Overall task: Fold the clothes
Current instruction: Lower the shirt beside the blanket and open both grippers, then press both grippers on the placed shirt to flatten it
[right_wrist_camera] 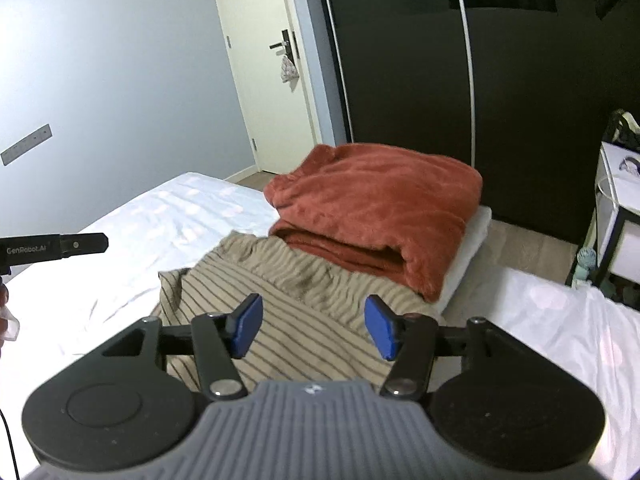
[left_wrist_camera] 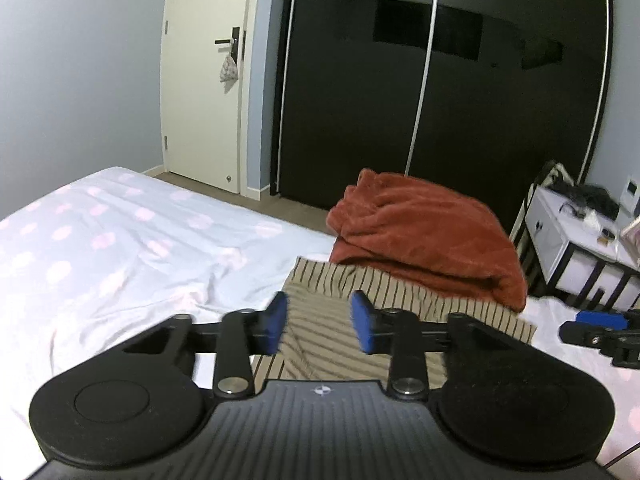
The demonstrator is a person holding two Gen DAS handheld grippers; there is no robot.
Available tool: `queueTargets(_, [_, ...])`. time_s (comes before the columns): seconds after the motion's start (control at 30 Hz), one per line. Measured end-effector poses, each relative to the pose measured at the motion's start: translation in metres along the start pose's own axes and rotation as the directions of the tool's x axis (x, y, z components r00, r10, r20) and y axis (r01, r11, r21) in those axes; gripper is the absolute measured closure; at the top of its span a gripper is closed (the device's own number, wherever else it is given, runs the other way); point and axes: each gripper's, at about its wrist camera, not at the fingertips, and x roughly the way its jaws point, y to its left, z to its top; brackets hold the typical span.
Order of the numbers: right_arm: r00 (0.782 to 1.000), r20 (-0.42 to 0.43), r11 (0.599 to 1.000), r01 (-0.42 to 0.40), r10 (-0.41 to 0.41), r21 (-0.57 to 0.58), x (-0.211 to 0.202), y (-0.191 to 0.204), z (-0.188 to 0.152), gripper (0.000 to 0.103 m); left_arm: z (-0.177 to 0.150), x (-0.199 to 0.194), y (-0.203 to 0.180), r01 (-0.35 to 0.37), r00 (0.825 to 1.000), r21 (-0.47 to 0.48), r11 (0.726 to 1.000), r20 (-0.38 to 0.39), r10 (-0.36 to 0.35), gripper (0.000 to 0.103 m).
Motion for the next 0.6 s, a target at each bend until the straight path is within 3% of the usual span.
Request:
queueTargets(0.13, [0.999,-0.039,1.000,0.012,-0.013,-0.012,0.004,0.000,-0.012,0.050,-0.010,0.017,0.002,-0.008,1.000,0.016,1.000,-0.029,0.009,0.079])
queueTargets(0.53, [0.990,-0.134,0.999,0.029,-0.034,-0.036,0.054,-0.002,-0.023,0.050,-0.026,0.091,0.049,-0.006,0.995,-0.140,0.990,-0.104,-0.009,0.078])
queueTargets(0.6, [0.989,-0.143,0.998,0.037,-0.044,-0.049,0.062,-0.001,-0.023,0.051,-0.027,0.100,0.056,0.000,0.993,-0.162,0.987,-0.120,-0.020,0.087])
